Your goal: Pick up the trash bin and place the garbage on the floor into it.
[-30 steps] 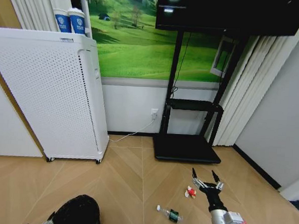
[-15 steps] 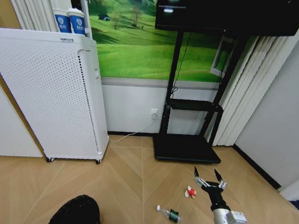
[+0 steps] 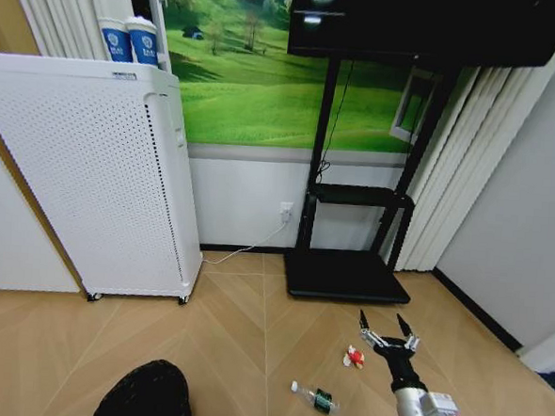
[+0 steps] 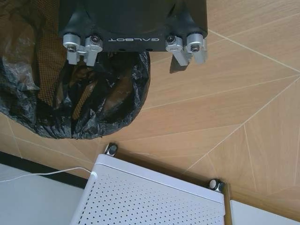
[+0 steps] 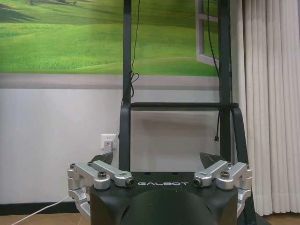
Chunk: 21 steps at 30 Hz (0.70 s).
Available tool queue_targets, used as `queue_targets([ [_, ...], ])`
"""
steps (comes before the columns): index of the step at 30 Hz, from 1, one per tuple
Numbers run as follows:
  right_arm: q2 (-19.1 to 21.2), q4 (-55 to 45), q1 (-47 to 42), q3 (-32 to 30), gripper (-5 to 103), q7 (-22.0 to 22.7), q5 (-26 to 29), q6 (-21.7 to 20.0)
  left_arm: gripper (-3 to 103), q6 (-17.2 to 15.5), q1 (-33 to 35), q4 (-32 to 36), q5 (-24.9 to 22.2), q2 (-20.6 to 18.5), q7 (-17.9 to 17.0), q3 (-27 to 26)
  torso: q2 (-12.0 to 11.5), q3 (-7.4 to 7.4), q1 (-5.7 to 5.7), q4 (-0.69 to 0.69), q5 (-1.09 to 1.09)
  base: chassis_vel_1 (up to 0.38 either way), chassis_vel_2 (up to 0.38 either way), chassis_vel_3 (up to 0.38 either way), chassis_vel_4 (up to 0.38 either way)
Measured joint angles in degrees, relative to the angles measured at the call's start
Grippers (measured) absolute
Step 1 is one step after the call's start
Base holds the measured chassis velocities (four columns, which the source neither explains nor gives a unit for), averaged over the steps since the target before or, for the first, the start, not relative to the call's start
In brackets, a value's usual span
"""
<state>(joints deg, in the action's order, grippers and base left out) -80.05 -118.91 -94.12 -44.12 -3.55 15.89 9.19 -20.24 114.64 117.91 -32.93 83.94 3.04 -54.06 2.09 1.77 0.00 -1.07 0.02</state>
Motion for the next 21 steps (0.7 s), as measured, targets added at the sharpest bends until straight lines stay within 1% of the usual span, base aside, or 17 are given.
queue_targets([
  [2, -0.1, 0.0, -0.1, 0.2, 100, -0.2, -0.2, 0.3, 70, 0.1, 0.0, 0.0, -0.2, 0.1, 0.1, 0.1, 0.0, 0.0, 0.0, 0.0, -0.01, 0.0, 0.0, 0.0, 0.0],
  [3, -0.1, -0.1, -0.2, 0.3, 100, -0.4, -0.3, 0.5, 59, 0.3, -0.1, -0.1, -0.4, 0.1, 0.1, 0.1, 0.0, 0.01, 0.0, 0.0, -0.02, 0.0, 0.0, 0.0, 0.0],
  [5, -0.2, -0.1, -0.2, 0.3, 100, -0.4, -0.3, 0.6, 59, 0.4, -0.1, -0.1, -0.6, 0.1, 0.1, 0.1, 0.0, 0.01, 0.0, 0.0, -0.02, 0.0, 0.0, 0.0, 0.0],
  [6, -0.2, -0.2, -0.2, 0.3, 100, -0.5, -0.2, 0.8, 48, 0.4, -0.2, -0.1, -0.9, 0.1, 0.0, 0.1, 0.0, 0.01, 0.0, 0.0, -0.03, 0.0, 0.0, 0.0, 0.0],
  [7, -0.2, -0.2, -0.2, 0.3, 100, -0.5, -0.2, 0.8, 48, 0.4, -0.2, -0.1, -0.9, 0.1, 0.0, 0.1, 0.0, 0.01, 0.0, 0.0, -0.03, 0.0, 0.0, 0.0, 0.0],
  [9, -0.1, -0.3, -0.2, 0.2, 100, -0.6, -0.2, 1.0, 37, 0.5, -0.3, -0.2, -1.3, 0.1, -0.1, 0.1, 0.0, 0.01, 0.0, 0.0, -0.03, 0.0, 0.0, 0.0, 0.0],
  [10, -0.1, -0.3, -0.2, 0.2, 100, -0.6, -0.2, 1.0, 37, 0.5, -0.3, -0.2, -1.3, 0.1, -0.1, 0.1, 0.0, 0.01, 0.0, 0.0, -0.03, 0.0, 0.0, 0.0, 0.0],
  [12, -0.1, -0.3, -0.2, 0.1, 100, -0.7, -0.1, 1.4, 26, 0.6, -0.4, 0.0, -1.7, 0.2, -0.4, 0.3, 0.0, 0.02, 0.0, 0.0, -0.04, 0.0, 0.0, 0.0, 0.0],
  [13, -0.1, -0.3, -0.2, 0.1, 100, -0.7, -0.1, 1.4, 26, 0.6, -0.4, 0.0, -1.7, 0.2, -0.4, 0.3, 0.0, 0.02, 0.0, 0.0, -0.04, 0.0, 0.0, 0.0, 0.0],
  [14, -0.1, -0.2, -0.2, 0.1, 100, -0.7, -0.1, 1.5, 22, 0.6, -0.4, 0.2, -1.8, 0.2, -0.6, 0.4, 0.0, 0.02, 0.0, 0.0, -0.05, 0.0, 0.0, 0.0, 0.0],
  [15, -0.2, -0.2, -0.2, 0.1, 100, -0.7, -0.1, 1.5, 22, 0.6, -0.4, 0.3, -1.8, 0.3, -0.6, 0.5, 0.0, 0.03, 0.0, 0.0, -0.06, 0.0, 0.0, 0.0, 0.0],
  [16, -0.2, -0.1, -0.2, 0.1, 100, -0.6, -0.1, 1.5, 16, 0.5, -0.4, 0.5, -1.9, 0.3, -0.7, 0.5, 0.0, 0.03, 0.0, 0.0, -0.08, 0.0, 0.0, 0.0, 0.0],
  [17, -0.2, -0.1, -0.2, 0.1, 100, -0.6, -0.1, 1.5, 16, 0.5, -0.4, 0.5, -1.9, 0.3, -0.7, 0.5, 0.0, 0.03, 0.0, 0.0, -0.08, 0.0, 0.0, 0.0, 0.0],
  [19, -0.2, 0.0, -0.2, 0.0, 100, -0.5, -0.1, 1.5, 6, 1.2, -0.4, 0.8, -1.5, 0.3, -0.5, 0.4, 0.0, 0.03, 0.0, -0.01, -0.06, 0.0, 0.0, 0.0, 0.0],
  [20, -0.2, 0.0, -0.2, 0.0, 100, -0.5, -0.1, 1.5, 6, 1.2, -0.4, 0.8, -1.5, 0.3, -0.5, 0.4, 0.0, 0.03, 0.0, -0.01, -0.06, 0.0, 0.0, 0.0, 0.0],
  [21, -0.2, 0.2, -0.2, 0.0, 100, -0.4, -0.1, 1.5, 5, 1.9, -0.4, 0.8, -1.3, 0.3, -0.3, 0.2, 0.0, 0.03, 0.0, 0.0, -0.06, 0.0, 0.0, 0.0, 0.0],
])
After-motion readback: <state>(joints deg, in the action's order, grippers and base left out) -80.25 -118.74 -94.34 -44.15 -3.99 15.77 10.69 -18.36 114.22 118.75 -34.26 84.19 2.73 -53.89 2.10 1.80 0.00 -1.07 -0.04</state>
